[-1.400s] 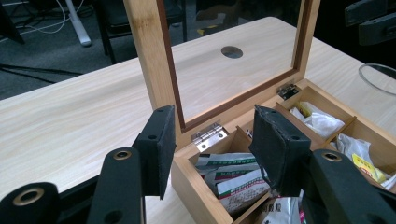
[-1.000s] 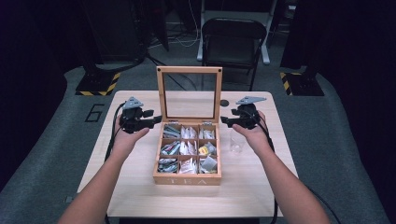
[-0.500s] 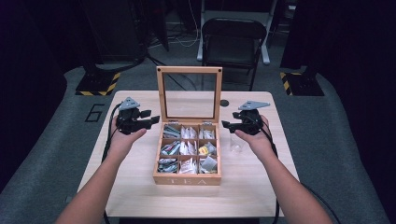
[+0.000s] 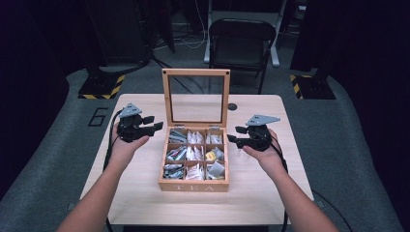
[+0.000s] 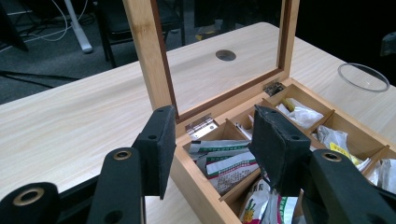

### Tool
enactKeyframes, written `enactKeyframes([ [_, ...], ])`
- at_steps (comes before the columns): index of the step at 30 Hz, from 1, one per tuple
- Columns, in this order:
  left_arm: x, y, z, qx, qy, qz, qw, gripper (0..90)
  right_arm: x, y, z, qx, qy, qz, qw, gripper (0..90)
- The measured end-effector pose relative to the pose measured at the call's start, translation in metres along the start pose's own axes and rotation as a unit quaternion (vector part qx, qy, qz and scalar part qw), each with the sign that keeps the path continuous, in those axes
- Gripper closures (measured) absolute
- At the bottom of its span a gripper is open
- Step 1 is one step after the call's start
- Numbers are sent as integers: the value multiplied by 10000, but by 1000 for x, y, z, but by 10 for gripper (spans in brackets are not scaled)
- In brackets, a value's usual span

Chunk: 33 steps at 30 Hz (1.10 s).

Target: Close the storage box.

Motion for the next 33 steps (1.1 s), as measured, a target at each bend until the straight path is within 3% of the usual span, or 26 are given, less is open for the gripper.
enactKeyframes([
  [17, -3, -5, 0, 35, 6, -45, 10000, 498, 3, -15, -24, -201, 109, -77, 9997, 508],
  [33, -3, -5, 4, 71, 3, -51, 10000, 501, 2, -33, -40, -55, 288, -28, 9996, 560],
])
Point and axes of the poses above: each handheld gripper's, and its own axes: x roughly forward along the jaws, y roughly out of its top, z roughly to its right, the point moved 9 cm from there along x, roughly forward along the jaws, and after that the axes turned 7 degrees about -x, right-handed, at the moved point
